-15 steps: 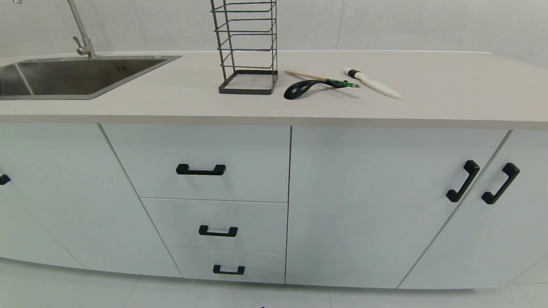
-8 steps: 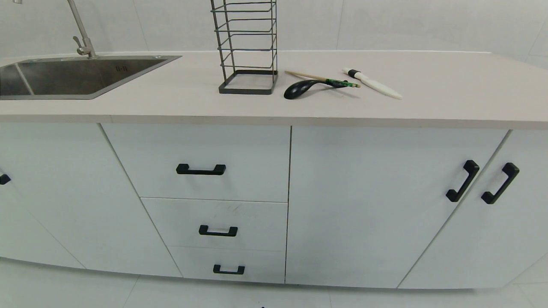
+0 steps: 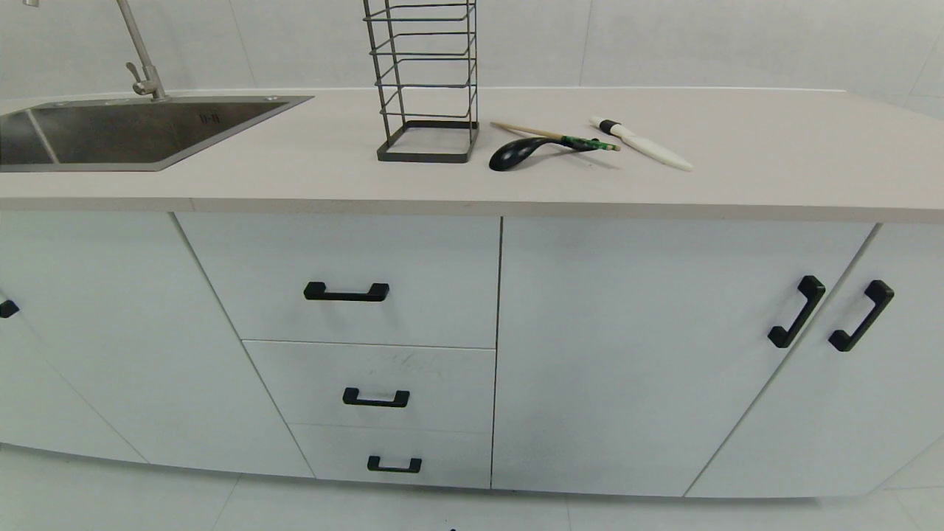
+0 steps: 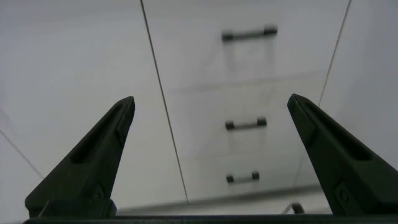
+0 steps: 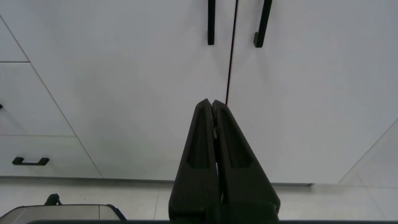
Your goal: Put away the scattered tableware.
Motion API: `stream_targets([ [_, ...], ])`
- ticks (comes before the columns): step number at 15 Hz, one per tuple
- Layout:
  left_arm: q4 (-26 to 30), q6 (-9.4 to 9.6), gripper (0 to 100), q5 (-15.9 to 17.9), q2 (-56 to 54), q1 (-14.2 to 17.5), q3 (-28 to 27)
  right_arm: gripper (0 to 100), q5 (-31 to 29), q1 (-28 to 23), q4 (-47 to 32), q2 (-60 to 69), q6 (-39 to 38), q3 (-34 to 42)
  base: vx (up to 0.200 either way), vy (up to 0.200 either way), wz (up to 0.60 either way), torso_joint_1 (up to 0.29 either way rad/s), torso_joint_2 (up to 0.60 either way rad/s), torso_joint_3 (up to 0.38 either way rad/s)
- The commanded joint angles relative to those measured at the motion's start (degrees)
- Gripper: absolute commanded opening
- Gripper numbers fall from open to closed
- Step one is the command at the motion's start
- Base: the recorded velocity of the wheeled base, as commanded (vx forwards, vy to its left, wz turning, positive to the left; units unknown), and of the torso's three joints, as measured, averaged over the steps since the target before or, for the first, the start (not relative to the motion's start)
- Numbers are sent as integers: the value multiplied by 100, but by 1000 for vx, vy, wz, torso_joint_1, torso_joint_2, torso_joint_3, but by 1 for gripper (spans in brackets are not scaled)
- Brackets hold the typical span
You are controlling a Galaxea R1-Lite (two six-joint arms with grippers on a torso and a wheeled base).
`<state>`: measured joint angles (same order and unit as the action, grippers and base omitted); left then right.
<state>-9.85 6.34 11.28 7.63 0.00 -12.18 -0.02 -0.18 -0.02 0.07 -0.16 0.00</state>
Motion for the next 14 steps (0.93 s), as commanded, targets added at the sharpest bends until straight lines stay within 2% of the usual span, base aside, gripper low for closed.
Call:
stream_targets([
  [1, -245, 623, 100, 973, 1469, -105, -733, 0, 2, 1, 2, -7, -2, 0, 0, 0, 0, 0, 0, 0],
  [2, -158, 931, 100, 1351, 1584, -132, -645, 0, 2, 1, 2, -7, -2, 0, 0, 0, 0, 0, 0, 0],
  [3, 238, 1792, 100, 1702, 1847, -158, -558, 0, -6, 1, 2, -7, -2, 0, 0, 0, 0, 0, 0, 0],
  [4, 572, 2407, 100, 1720, 2023, -211, -566, 0, -6, 1, 2, -7, -2, 0, 0, 0, 0, 0, 0, 0],
  [5, 792, 2934, 100, 1720, 2208, -255, -566, 0, -6, 1, 2, -7, -2, 0, 0, 0, 0, 0, 0, 0],
  [8, 844, 4297, 100, 1535, 2867, -264, -610, 0, 2, 1, 2, -7, -2, 0, 0, 0, 0, 0, 0, 0],
  [10, 844, 4859, 100, 1474, 2972, -264, -637, 0, 2, 1, 2, -7, -2, 0, 0, 0, 0, 0, 0, 0],
  [12, 836, 5264, 100, 1483, 3218, -325, -637, 0, -6, 1, 2, -7, -2, 0, 0, 0, 0, 0, 0, 0],
  [13, 836, 5395, 100, 1483, 3403, -448, -645, 0, -6, 1, 2, -7, -2, 0, 0, 0, 0, 0, 0, 0],
  [14, 836, 5598, 100, 1430, 3675, -738, -698, 0, -6, 1, 2, -7, -2, 0, 0, 0, 0, 0, 0, 0],
])
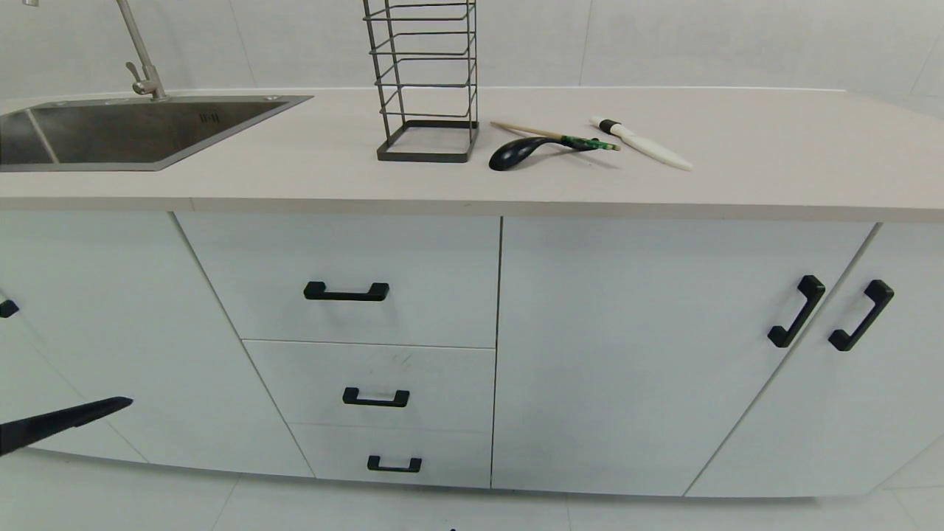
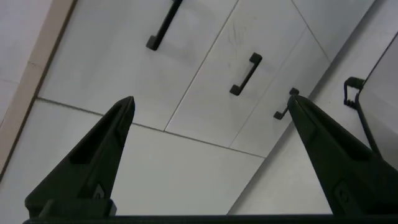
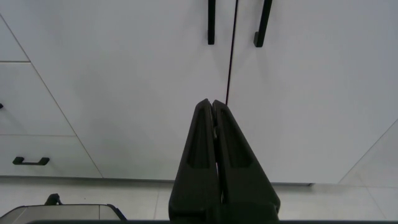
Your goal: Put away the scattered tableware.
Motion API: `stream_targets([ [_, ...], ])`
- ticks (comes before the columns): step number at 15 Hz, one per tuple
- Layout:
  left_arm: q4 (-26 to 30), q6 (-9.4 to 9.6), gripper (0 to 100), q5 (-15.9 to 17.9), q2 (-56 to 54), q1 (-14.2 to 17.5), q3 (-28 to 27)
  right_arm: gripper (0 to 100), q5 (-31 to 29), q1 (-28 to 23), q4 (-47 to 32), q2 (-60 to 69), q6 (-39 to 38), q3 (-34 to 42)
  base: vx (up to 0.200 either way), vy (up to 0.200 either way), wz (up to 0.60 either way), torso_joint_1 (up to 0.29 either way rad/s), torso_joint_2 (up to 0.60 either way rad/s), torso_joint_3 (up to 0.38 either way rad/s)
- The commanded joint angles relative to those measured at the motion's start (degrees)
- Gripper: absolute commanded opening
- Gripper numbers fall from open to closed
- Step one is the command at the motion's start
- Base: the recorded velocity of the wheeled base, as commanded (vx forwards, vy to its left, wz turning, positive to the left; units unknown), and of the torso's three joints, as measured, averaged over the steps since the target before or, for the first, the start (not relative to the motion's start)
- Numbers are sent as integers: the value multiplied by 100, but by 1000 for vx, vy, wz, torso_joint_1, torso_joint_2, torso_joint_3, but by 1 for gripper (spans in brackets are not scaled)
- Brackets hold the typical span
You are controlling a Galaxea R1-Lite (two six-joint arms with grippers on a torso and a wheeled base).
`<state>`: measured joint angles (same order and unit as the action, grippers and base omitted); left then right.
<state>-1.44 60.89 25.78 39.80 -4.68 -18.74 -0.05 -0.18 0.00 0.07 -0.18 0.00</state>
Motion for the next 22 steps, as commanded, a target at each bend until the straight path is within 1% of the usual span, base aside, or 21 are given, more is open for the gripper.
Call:
stream_targets([
  [1, -14, 248, 100, -153, 581, -420, -77, 0, 5, 1, 0, -7, 1, 0, 0, 0, 0, 0, 0, 0],
  [2, -14, 459, 100, -566, 757, -877, -209, 0, -4, 1, 0, -7, 1, 0, 0, 0, 0, 0, 0, 0],
  [3, -23, 520, 100, -908, 915, -1334, -324, 0, 5, 1, 0, -7, 1, 0, 0, 0, 0, 0, 0, 0],
  [4, -50, 538, 100, -1286, 1056, -1791, -403, 0, -4, 1, 0, -7, 1, 0, 0, 0, 0, 0, 0, 0],
  [5, -93, 529, 100, -1620, 1197, -2142, -482, 0, 5, 1, 0, -7, 1, 0, 0, 0, 0, 0, 0, 0],
  [6, -225, 485, 100, -1910, 1469, -2432, -578, 0, -4, 1, 0, -7, 1, 0, 0, 0, 0, 0, 0, 0],
  [7, -401, 485, 100, -1963, 1724, -2538, -649, 0, -4, 1, 0, -7, 1, 0, 0, 0, 0, 0, 0, 0],
  [9, -647, 503, 100, -1981, 2128, -2547, -666, 0, -4, 1, 0, -7, 1, 0, 0, 0, 0, 0, 0, 0],
  [11, -665, 503, 100, -1998, 2225, -2538, -666, 0, -4, 1, 0, -7, 1, 0, 0, 0, 0, 0, 0, 0],
  [12, -665, 485, 100, -1998, 2278, -2476, -675, 0, -4, 1, 0, -7, 1, 0, 0, 0, 0, 0, 0, 0],
  [14, -665, 388, 100, -2007, 2427, -2344, -666, 0, -4, 1, 0, -7, 1, 0, 0, 0, 0, 0, 0, 0],
  [17, -665, 380, 100, -2007, 2743, -2133, -684, 0, 5, 1, 0, -7, 1, 0, 0, 0, 0, 0, 0, 0],
  [19, -744, 388, 100, -2007, 3121, -2133, -675, 0, -4, 1, 0, -7, 1, 0, 0, 0, 0, 0, 0, 0],
  [20, -937, 388, 100, -2007, 3420, -2133, -666, 0, 5, 1, 0, -7, 1, 0, 0, 0, 0, 0, 0, 0],
  [22, -1324, 380, 100, -2007, 3666, -2116, -666, 0, 5, 1, 0, -7, 1, 0, 0, 0, 0, 0, 0, 0],
])
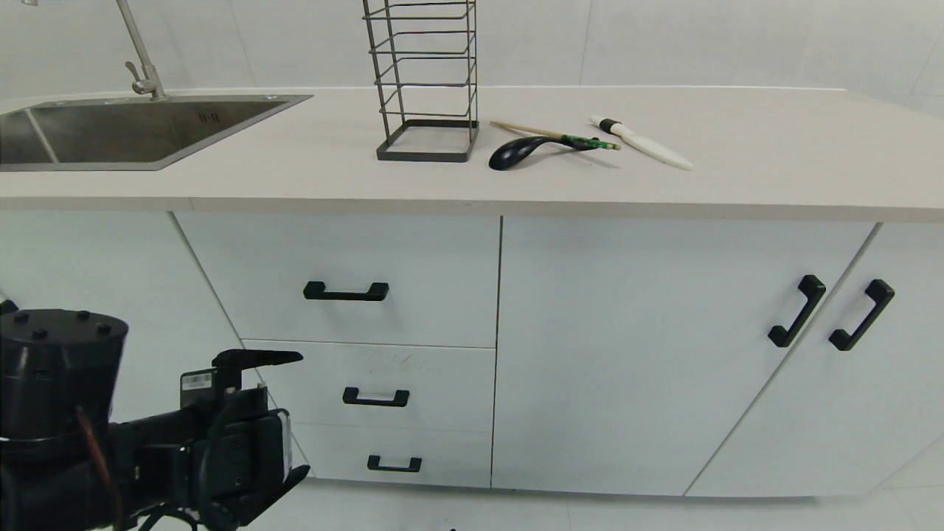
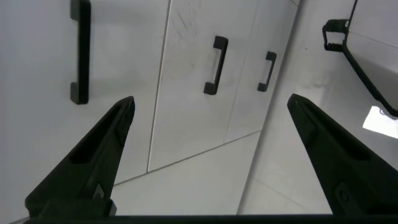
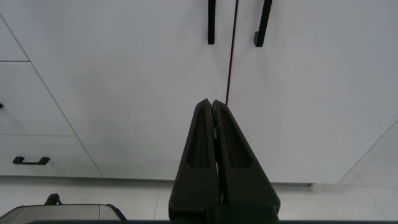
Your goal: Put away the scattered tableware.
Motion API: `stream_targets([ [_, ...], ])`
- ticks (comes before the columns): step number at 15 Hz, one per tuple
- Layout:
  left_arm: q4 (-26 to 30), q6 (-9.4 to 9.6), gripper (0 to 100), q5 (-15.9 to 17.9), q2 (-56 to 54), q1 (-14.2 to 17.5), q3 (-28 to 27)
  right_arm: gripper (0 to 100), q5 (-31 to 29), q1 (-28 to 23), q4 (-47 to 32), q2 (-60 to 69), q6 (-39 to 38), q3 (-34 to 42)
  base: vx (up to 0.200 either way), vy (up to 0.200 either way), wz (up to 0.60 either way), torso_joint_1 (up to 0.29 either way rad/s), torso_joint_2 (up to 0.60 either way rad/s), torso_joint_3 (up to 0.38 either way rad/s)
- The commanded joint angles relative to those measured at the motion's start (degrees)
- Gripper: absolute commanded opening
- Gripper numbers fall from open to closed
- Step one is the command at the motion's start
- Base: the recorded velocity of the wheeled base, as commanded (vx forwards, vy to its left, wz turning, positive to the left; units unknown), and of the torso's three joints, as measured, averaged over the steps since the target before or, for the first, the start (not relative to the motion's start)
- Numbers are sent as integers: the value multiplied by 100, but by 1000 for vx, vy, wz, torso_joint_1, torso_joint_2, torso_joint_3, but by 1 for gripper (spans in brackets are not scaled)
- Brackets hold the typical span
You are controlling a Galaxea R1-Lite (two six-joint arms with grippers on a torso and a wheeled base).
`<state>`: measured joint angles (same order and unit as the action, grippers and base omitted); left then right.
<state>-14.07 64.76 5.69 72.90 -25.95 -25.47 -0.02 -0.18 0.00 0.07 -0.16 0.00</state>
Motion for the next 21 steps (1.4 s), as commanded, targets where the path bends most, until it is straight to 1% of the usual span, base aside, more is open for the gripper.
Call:
stream_targets([
  [1, -184, 2, 100, 2, 444, 11, 7, 0, 2, 1, 0, -7, -2, 0, 0, 0, 0, 0, 0, 0],
  [2, -289, 11, 100, 2, 541, 11, 33, 0, 2, 1, 0, -7, -2, 0, 0, 0, 0, 0, 0, 0],
  [4, -298, 46, 100, 11, 567, 11, 24, 0, 2, 1, 0, -7, -2, 0, 0, 0, 0, 0, 0, 0],
  [5, -307, 239, 100, 2, 559, 187, -46, 0, -6, 1, 0, -7, -2, 0, 0, 0, 0, 0, 0, 0],
  [6, -298, 477, 100, 2, 559, 328, -116, 0, 2, 1, 0, -7, -2, 0, 0, 0, 0, 0, 0, 0],
  [7, -298, 863, 100, 11, 576, 574, -143, 0, -6, 1, 0, -7, -2, 0, 0, 0, 0, 0, 0, 0],
  [8, -298, 1048, 100, 20, 611, 679, -143, 0, 2, 1, 0, -7, -2, 0, 0, 0, 0, 0, 0, 0],
  [9, -298, 1153, 100, 37, 655, 715, -143, 0, -6, 1, 0, -7, -2, 0, 0, 0, 0, 0, 0, 0],
  [13, -307, 1197, 100, 55, 893, 697, -152, 0, 2, 1, 0, -7, -2, 0, 0, 0, 0, 0, 0, 0],
  [16, -307, 1364, 100, 99, 1174, 671, -169, 0, -6, 1, 0, -7, -2, 0, 0, 0, 0, 0, 0, 0],
  [17, -307, 1470, 100, 134, 1315, 715, -187, 0, 2, 1, 0, -7, -2, 0, 0, 0, 0, 0, 0, 0],
  [18, -307, 1531, 100, 178, 1411, 723, -196, 0, -6, 1, 0, -7, -2, 0, 0, 0, 0, 0, 0, 0],
  [20, -307, 1566, 100, 327, 1666, 697, -196, 0, -6, 1, 0, -7, -2, 0, 0, 0, 0, 0, 0, 0],
  [21, -316, 1575, 100, 327, 1754, 688, -196, 0, 2, 1, 0, -7, -2, 0, 0, 0, 0, 0, 0, 0],
])
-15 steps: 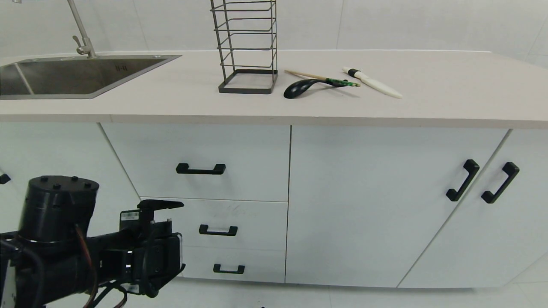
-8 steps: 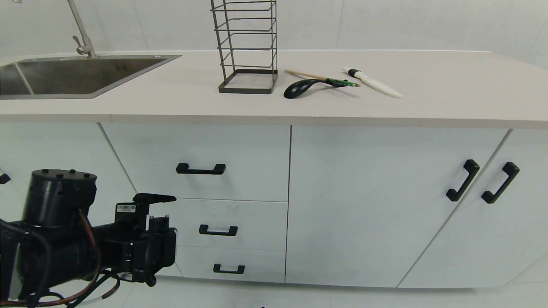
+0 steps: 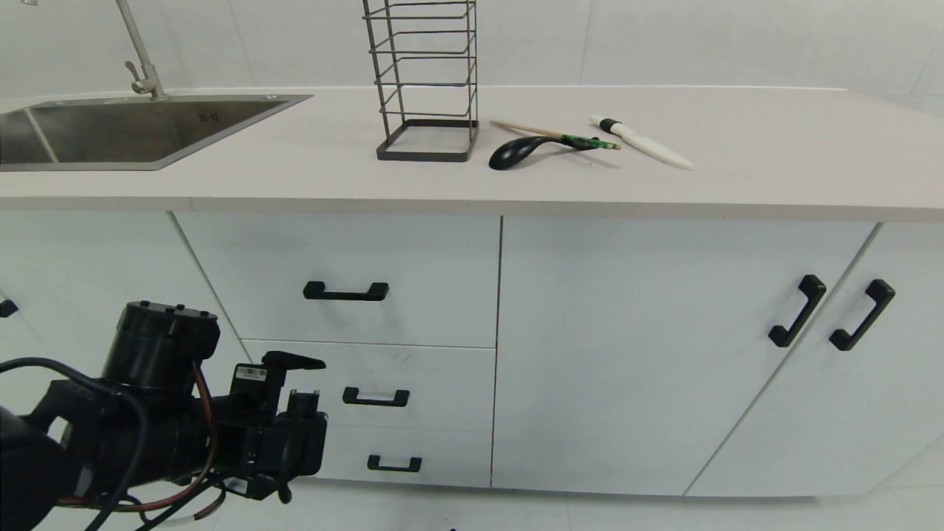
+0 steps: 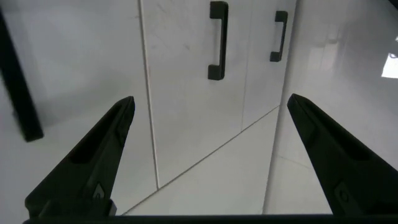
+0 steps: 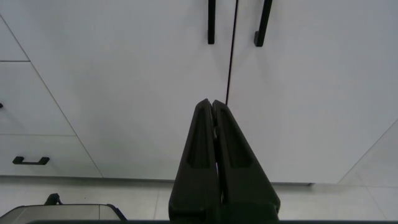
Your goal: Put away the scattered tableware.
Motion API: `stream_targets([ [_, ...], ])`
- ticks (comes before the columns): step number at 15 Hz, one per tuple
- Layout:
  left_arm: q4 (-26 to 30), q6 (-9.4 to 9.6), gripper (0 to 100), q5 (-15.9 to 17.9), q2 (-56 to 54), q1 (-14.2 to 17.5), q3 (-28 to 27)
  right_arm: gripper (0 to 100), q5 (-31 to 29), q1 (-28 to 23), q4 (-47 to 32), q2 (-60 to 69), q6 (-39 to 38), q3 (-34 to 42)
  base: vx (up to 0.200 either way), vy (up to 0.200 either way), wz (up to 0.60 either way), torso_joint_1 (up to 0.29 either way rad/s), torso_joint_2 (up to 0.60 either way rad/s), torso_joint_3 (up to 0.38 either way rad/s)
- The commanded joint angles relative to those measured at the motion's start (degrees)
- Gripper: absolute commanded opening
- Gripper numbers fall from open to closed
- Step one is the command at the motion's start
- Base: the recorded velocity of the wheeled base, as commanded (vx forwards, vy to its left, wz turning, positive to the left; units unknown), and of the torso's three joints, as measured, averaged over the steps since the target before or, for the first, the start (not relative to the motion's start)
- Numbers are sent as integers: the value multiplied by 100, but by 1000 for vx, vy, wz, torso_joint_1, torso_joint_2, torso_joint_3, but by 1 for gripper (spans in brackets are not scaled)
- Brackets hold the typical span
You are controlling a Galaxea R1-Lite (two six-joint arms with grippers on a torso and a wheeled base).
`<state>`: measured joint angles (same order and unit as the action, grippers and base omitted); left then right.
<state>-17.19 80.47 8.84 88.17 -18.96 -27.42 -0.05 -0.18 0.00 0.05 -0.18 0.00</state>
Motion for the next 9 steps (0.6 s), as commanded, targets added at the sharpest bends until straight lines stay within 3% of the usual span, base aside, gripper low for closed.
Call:
stream_targets([
  [1, -13, 4, 100, 4, 262, 15, -1, 0, -4, 1, 0, -5, 1, 0, 0, 0, 0, 0, 0, 0],
  [9, -619, -40, 100, 4, 1000, -91, 79, 0, -4, 1, 0, -5, 1, 0, 0, 0, 0, 0, 0, 0],
])
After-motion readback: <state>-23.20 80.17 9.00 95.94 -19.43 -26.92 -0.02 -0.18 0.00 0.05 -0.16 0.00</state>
